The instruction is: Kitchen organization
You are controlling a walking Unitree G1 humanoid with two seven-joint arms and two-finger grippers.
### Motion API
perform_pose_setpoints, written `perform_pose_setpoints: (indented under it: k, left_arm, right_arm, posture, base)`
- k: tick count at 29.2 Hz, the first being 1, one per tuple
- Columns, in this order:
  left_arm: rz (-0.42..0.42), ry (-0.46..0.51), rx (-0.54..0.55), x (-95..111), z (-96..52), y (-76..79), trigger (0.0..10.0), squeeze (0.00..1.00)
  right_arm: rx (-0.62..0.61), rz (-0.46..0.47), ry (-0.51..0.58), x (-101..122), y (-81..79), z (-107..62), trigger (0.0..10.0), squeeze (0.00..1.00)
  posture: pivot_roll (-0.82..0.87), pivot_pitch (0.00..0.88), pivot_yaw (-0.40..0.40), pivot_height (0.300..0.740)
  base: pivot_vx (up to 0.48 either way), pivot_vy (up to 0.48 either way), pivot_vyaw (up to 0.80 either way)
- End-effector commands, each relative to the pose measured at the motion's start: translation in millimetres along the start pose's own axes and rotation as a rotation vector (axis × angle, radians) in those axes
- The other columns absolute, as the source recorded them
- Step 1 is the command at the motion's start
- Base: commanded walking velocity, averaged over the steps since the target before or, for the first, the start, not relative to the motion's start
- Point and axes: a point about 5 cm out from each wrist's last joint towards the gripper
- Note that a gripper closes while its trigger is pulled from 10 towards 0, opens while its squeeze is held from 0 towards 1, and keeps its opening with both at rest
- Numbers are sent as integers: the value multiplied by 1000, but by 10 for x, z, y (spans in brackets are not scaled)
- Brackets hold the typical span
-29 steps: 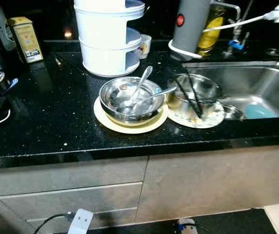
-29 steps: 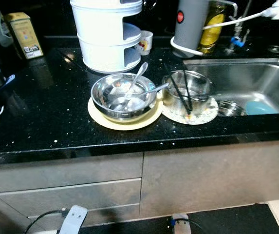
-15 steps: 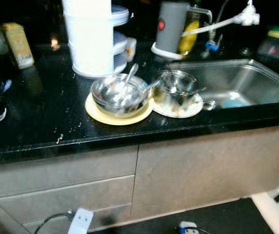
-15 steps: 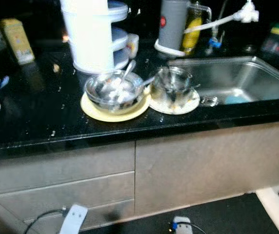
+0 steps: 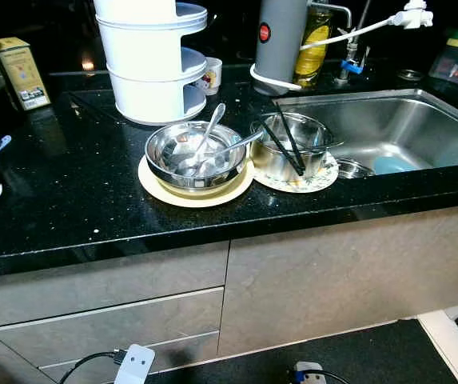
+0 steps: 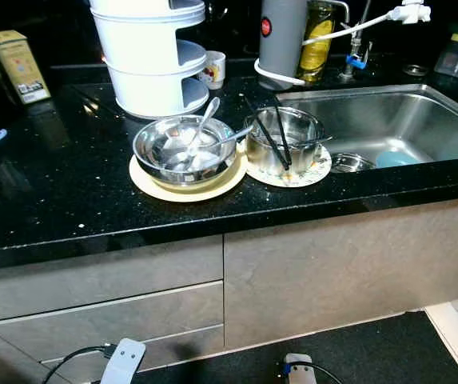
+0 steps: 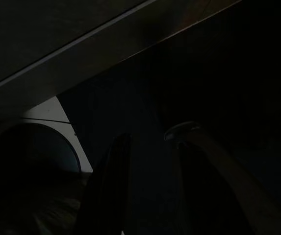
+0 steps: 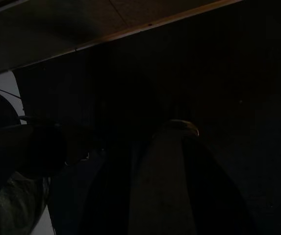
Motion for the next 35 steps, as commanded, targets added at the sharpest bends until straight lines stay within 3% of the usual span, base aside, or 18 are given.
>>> perform_pose_setpoints:
  k: [1,18,21,25,35]
  left_arm:
    - [-8,-38,10,-99,-21,-8,10000,0]
    - [-14,-9,19,-21,-6,1,10000,0]
    - [10,-11,20,-14,-5,0,10000,0]
    - [-38,-8,48,-15,-6,-10,10000,0]
    - [-35,-6,34,-22,-7,21,10000,0]
  right_arm:
    - [7,-8,-24,-78,-25,-14,10000,0]
    - [-3,-25,-11,-45,-8,-10,10000,0]
    - [-4,-26,-11,-45,-5,-10,10000,0]
    - [-6,-26,-12,-46,5,-12,10000,0]
    - [-3,-45,-14,-37,29,-13,10000,0]
  posture:
    - [-29,150,-31,740]
    - [-34,159,-33,740]
    - [-36,163,-34,740]
    - [-38,163,-35,740]
    - [-43,160,-50,740]
  base:
    - [0,0,0]
    - [0,0,0]
    - [0,-480,0]
    - [0,-120,0]
    - [0,0,0]
Point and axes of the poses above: a point about 5 cm out from each wrist's last joint towards the gripper, its own z axis pointing out of the wrist towards the gripper, its own x axis along the axis of the wrist's last joint, y = z × x, and after that the axes turned 10 degrees about -z, right-handed
